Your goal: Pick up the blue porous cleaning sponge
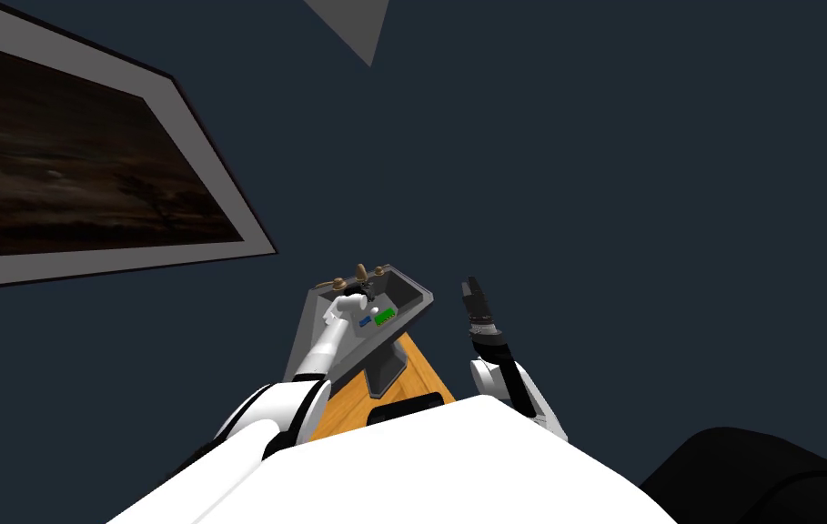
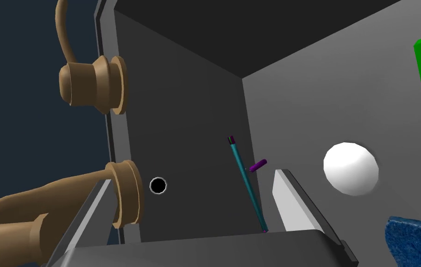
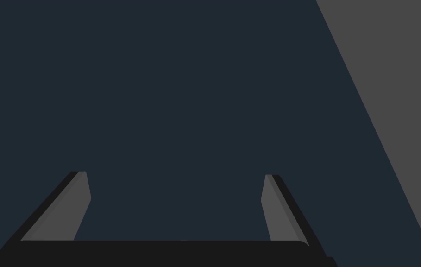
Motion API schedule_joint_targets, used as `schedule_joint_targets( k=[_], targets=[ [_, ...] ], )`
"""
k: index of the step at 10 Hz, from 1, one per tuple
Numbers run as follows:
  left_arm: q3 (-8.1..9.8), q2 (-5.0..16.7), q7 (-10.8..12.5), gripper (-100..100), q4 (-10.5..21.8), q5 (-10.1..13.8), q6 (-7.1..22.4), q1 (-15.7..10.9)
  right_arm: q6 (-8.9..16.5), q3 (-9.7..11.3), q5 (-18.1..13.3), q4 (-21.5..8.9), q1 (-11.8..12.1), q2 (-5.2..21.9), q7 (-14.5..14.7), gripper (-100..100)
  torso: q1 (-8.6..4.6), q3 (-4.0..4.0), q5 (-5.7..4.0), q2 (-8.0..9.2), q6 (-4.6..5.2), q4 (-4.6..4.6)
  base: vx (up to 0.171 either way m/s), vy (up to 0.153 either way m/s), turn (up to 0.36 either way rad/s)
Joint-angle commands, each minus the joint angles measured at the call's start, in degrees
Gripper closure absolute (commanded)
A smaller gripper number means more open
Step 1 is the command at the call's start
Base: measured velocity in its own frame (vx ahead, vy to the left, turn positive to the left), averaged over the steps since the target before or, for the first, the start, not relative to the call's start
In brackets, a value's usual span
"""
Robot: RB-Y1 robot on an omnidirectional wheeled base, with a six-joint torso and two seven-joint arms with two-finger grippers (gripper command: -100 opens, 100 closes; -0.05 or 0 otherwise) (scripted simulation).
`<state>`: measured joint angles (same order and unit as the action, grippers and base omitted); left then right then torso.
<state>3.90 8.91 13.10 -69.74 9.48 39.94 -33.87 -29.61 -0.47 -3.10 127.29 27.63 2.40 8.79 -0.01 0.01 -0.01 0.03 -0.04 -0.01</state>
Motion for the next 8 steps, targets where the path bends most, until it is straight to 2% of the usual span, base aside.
schedule_joint_targets(
  k=[1,3,5,7,8],
  targets=[
    [0.24,0.0,0.1,-100,1.8,-0.1,1.2,-1.1,0.0,0.0,0.0,0.0,0.0,0.0,0.0,0,0.00,0.00,0.00,0.00,0.00,0.00,-0.003,-0.002,-0.011],
    [0.93,0.4,0.4,-100,5.6,-0.1,4.2,-4.3,0.0,0.0,0.0,0.0,0.0,0.0,0.0,0,-0.01,0.01,0.00,0.02,0.01,0.00,-0.004,-0.003,-0.014],
    [0.93,0.4,0.4,-100,6.3,-0.1,4.2,-4.3,0.0,0.0,0.0,0.0,0.0,0.0,0.0,0,0.01,0.00,0.01,0.00,0.00,-0.01,0.002,0.002,0.008],
    [1.56,0.9,0.9,-100,10.7,0.0,7.3,-7.4,0.0,0.0,0.0,0.0,0.0,0.0,0.0,0,0.03,-0.01,0.01,-0.02,-0.01,-0.01,0.002,0.001,0.007],
    [1.56,0.9,0.9,-100,11.0,0.0,7.3,-7.4,0.0,0.0,0.0,0.0,0.0,0.0,0.0,0,0.01,0.00,0.01,0.00,-0.01,-0.01,-0.005,-0.003,-0.015]
  ],
)
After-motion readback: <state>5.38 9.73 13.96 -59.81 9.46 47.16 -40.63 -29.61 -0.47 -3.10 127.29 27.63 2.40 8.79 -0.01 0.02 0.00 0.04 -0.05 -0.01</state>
